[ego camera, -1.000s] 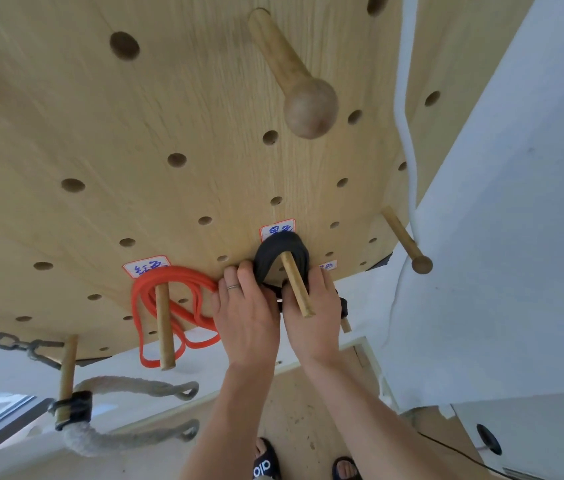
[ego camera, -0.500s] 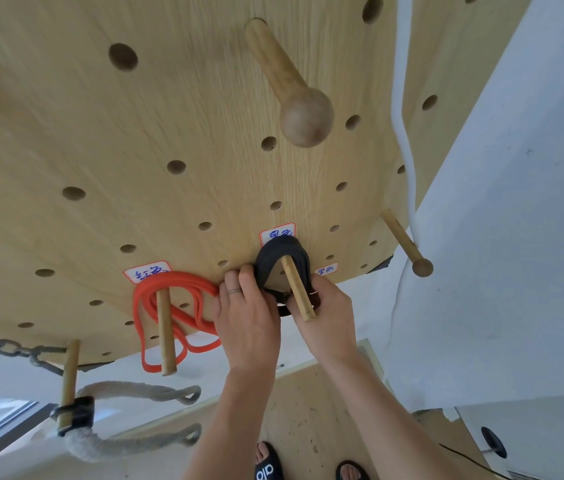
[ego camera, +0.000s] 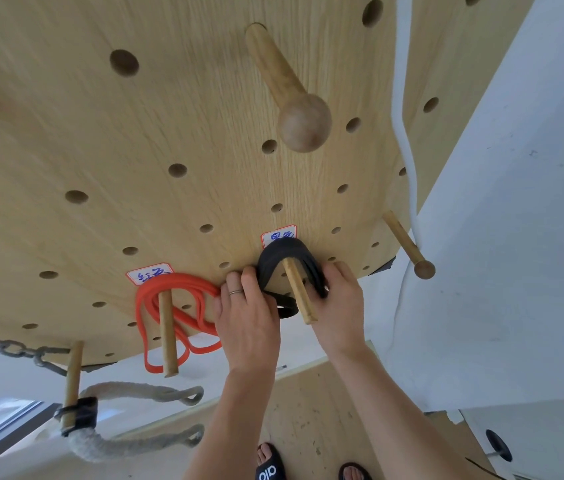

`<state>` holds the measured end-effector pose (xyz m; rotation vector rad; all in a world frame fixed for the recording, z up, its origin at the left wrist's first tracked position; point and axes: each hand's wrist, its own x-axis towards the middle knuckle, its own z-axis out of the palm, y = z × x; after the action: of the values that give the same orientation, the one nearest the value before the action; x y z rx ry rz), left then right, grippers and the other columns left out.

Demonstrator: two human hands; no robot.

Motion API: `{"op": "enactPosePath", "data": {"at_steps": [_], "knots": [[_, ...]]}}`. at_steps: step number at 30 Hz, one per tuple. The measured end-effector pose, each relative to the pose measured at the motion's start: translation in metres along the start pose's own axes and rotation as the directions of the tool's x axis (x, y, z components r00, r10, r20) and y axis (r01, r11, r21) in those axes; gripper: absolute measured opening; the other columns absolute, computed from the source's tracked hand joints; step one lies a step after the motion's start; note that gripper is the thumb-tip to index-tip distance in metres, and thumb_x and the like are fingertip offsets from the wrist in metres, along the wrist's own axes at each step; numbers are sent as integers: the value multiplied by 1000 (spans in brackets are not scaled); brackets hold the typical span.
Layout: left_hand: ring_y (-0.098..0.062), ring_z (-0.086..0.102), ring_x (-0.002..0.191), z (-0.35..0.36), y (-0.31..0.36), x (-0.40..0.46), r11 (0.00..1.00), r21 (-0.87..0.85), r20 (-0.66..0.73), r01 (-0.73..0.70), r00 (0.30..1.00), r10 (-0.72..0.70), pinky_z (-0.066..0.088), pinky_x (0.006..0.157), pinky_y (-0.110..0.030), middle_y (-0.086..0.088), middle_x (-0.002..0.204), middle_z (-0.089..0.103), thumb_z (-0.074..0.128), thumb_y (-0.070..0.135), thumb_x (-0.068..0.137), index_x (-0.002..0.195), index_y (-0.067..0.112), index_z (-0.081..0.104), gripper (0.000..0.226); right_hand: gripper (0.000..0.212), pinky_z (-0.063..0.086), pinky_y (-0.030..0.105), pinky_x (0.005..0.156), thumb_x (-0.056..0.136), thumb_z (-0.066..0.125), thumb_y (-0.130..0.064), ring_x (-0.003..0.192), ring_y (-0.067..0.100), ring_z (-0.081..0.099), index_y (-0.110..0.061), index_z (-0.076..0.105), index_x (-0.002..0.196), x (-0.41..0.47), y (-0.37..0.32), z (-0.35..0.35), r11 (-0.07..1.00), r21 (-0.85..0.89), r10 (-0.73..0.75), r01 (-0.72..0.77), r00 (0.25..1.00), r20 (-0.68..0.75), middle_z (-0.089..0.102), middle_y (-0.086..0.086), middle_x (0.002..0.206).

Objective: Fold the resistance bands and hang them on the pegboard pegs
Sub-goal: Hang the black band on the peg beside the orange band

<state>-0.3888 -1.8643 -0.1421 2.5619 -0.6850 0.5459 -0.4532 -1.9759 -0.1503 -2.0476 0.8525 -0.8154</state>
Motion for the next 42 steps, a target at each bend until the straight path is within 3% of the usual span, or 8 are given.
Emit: {"op": "enactPosePath", "data": {"at_steps": [4,10,16,23,29,33,38,42], "knots": [[-36,58,79,-1,0,0,1000,-3,-10,0,1000,0,47,71,-43,-15,95,56,74,-2,75,111,8,47,47,13,50,37,69,86,72,-3,80,25,53,-6,63,94,0,4,10,994,-84,-76,68,992,-104,58,6,96],[-36,61,84,-2,3,-1,1000,-17,-4,24,1000,-24,45,75,-42,-12,96,58,74,5,78,112,7,50,41,40,56,36,75,92,71,-16,90,21,60,-11,50,126,-10,0,20,995,69,69,-66,997,-44,44,-3,120],[-35,61,84,-3,2,-1,1000,7,4,18,1000,-19,47,75,-43,-12,95,59,76,6,77,110,7,50,42,32,57,38,71,93,72,-17,86,19,56,-9,52,117,-4,10,17,1000,5,17,-17,997,-71,49,3,118],[-35,61,87,-3,4,-1,999,-15,25,51,998,-51,48,76,-44,-12,96,59,76,8,79,111,8,50,42,54,54,36,69,72,81,1,97,30,58,-6,56,119,-20,16,14,969,-248,-2,8,1000,26,57,12,117],[-35,61,86,-4,3,-1,999,-4,30,34,999,-34,48,76,-45,-12,97,59,76,9,81,112,8,49,41,33,57,40,71,83,76,-2,88,29,57,-5,59,111,-12,25,17,969,-242,-35,42,999,36,62,12,110],[-35,62,89,-6,6,-1,999,-26,24,45,999,-45,49,78,-45,-11,98,59,76,11,82,111,9,48,41,35,55,34,76,87,77,-12,91,26,59,-7,57,115,-5,29,19,971,-240,-14,23,999,41,62,9,109],[-28,49,79,-18,27,-4,916,-288,91,280,960,-265,49,76,-48,-4,98,52,69,35,88,107,11,46,38,33,54,36,75,89,76,-17,95,27,57,-9,52,110,-6,32,23,985,-172,41,-29,997,67,58,8,109],[-25,46,75,-29,31,-3,900,-363,50,243,969,-241,49,66,-44,-1,97,47,73,32,85,107,20,38,43,39,51,32,71,86,79,-23,95,27,57,-8,52,110,-4,30,23,984,-175,42,-31,997,57,58,7,108]]}}
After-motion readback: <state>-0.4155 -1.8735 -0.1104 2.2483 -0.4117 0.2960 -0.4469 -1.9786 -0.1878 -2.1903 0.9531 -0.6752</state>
